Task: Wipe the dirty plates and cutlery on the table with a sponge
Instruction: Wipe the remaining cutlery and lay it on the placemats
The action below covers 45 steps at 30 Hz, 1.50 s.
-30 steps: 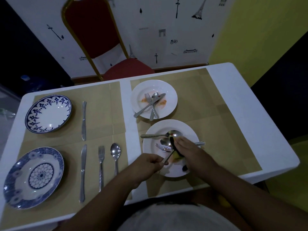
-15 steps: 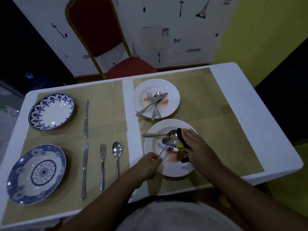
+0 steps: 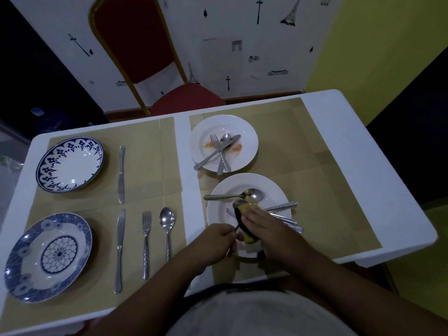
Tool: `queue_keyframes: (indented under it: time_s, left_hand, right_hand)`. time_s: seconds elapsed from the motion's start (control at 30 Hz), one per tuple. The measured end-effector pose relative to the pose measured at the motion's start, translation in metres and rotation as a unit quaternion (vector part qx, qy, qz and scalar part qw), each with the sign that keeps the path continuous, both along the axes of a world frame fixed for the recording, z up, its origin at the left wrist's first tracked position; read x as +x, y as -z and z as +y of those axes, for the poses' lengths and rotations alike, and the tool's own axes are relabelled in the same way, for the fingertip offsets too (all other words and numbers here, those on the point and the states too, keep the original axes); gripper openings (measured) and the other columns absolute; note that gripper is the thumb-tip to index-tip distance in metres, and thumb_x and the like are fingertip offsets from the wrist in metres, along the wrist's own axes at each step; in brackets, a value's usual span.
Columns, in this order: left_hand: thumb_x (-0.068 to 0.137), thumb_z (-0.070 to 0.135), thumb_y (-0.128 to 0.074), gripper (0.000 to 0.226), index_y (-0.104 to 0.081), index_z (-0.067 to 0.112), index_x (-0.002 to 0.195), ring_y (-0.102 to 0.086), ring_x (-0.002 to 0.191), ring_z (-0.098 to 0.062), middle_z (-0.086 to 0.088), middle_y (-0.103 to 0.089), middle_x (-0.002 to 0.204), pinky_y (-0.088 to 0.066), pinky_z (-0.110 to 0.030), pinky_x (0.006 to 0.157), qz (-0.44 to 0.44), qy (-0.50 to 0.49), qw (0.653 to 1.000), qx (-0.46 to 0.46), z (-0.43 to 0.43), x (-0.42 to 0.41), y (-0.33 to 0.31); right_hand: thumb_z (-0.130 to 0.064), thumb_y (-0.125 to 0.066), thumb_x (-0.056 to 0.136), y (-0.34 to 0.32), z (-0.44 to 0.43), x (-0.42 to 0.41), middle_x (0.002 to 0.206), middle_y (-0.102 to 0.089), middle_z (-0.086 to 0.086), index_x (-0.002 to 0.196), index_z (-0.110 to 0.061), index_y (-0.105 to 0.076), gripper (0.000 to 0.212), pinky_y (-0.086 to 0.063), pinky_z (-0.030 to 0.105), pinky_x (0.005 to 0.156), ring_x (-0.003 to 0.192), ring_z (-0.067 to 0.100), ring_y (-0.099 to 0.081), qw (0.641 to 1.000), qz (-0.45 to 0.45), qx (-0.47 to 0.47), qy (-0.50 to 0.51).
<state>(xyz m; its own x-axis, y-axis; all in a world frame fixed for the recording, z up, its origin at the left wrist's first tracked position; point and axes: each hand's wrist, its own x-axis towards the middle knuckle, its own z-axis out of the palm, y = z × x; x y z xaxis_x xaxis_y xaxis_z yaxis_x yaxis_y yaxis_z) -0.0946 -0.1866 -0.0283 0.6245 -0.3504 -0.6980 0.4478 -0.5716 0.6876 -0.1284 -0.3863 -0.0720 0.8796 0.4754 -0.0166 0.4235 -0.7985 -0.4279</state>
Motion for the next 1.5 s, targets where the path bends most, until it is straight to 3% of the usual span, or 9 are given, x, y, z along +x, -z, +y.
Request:
queue_keyframes:
  time_s: [0.1,0.23,0.4,0.67,0.8,0.97,1.07,1.23,1.5]
  left_hand:
    - [0.105,0.019,-0.046,0.029,-0.072,0.008,0.102,-0.057,0.059,-0.005,0.001,-0.064,0.070,-0.045,-0.013,0.057,0.001,0.031,0.999,-0.009,0.005,-0.002,0.000]
    - [0.105,0.012,-0.043,0.029,-0.070,0.003,0.110,-0.064,0.067,-0.011,-0.001,-0.072,0.077,-0.050,-0.022,0.066,0.083,-0.058,0.993,-0.062,0.005,-0.007,0.003]
    - [0.103,0.006,-0.038,0.032,-0.068,0.002,0.115,-0.045,0.056,-0.014,-0.004,-0.053,0.065,-0.040,-0.024,0.056,0.187,-0.205,0.955,-0.109,0.000,-0.003,0.003]
    - [0.101,0.014,-0.042,0.030,-0.065,0.006,0.119,-0.043,0.056,-0.015,-0.004,-0.047,0.066,-0.038,-0.026,0.059,0.287,-0.279,0.897,-0.188,0.003,-0.002,0.004]
    - [0.102,0.016,-0.041,0.024,-0.064,0.012,0.109,-0.040,0.057,-0.013,-0.002,-0.047,0.065,-0.034,-0.026,0.060,0.271,-0.237,0.913,-0.190,0.004,-0.003,-0.003]
    - [0.102,0.014,-0.039,0.037,-0.069,0.013,0.124,-0.040,0.056,-0.010,0.000,-0.047,0.066,-0.033,-0.024,0.058,0.274,-0.210,0.922,-0.175,0.011,-0.006,0.005]
    - [0.103,0.015,-0.039,0.037,-0.067,0.013,0.125,-0.039,0.056,-0.010,0.000,-0.045,0.067,-0.034,-0.023,0.056,0.287,-0.206,0.922,-0.156,0.011,-0.010,0.007]
    - [0.102,0.003,-0.041,0.032,-0.059,0.003,0.128,-0.045,0.061,-0.013,-0.006,-0.049,0.077,-0.038,-0.023,0.058,0.237,-0.218,0.939,-0.119,0.008,-0.014,0.006]
    - [0.097,0.007,-0.055,0.020,-0.074,0.009,0.107,-0.056,0.077,-0.016,-0.005,-0.066,0.087,-0.049,-0.025,0.068,0.122,-0.172,0.974,-0.077,0.005,-0.012,0.005]
  right_hand:
    - [-0.001,-0.073,0.065,-0.002,-0.008,0.010,0.152,-0.027,0.007,0.142,-0.009,-0.032,0.088,-0.020,0.038,0.116,0.141,0.017,-0.015,0.998,0.021,0.020,0.056]
    - [-0.005,-0.078,0.067,-0.004,-0.017,0.022,0.151,-0.030,0.006,0.142,-0.008,-0.033,0.087,-0.014,0.028,0.115,0.142,0.019,-0.019,0.993,0.057,0.018,0.103]
    - [0.011,-0.049,0.078,-0.010,-0.019,0.022,0.151,-0.030,0.003,0.141,-0.009,-0.035,0.068,-0.010,0.020,0.113,0.142,0.014,-0.017,0.977,0.026,0.085,0.196]
    - [0.004,-0.054,0.067,-0.011,0.007,-0.002,0.149,-0.032,0.003,0.141,-0.010,-0.038,0.077,-0.015,0.031,0.116,0.140,0.015,-0.018,0.997,-0.017,0.058,0.039]
    - [0.000,-0.061,0.061,-0.001,0.008,-0.002,0.149,-0.032,0.006,0.139,-0.007,-0.040,0.081,-0.018,0.039,0.116,0.140,0.022,-0.022,1.000,-0.013,0.013,-0.008]
    - [0.006,-0.063,0.062,-0.002,-0.005,0.011,0.151,-0.027,0.007,0.141,-0.006,-0.036,0.084,-0.013,0.030,0.115,0.140,0.021,-0.019,0.998,0.005,0.028,0.056]
    - [0.007,-0.066,0.068,-0.003,-0.014,0.017,0.150,-0.030,0.009,0.141,-0.006,-0.033,0.081,-0.020,0.040,0.117,0.142,0.022,-0.018,0.991,0.042,0.038,0.117]
    - [0.015,-0.046,0.076,-0.011,-0.019,0.012,0.148,-0.032,0.000,0.141,-0.010,-0.037,0.070,-0.015,0.023,0.113,0.141,0.014,-0.017,0.974,0.004,0.095,0.207]
    - [-0.006,-0.074,0.059,0.001,0.004,0.001,0.148,-0.034,0.008,0.139,-0.007,-0.039,0.087,-0.019,0.044,0.113,0.139,0.023,-0.021,1.000,0.014,-0.007,-0.023]
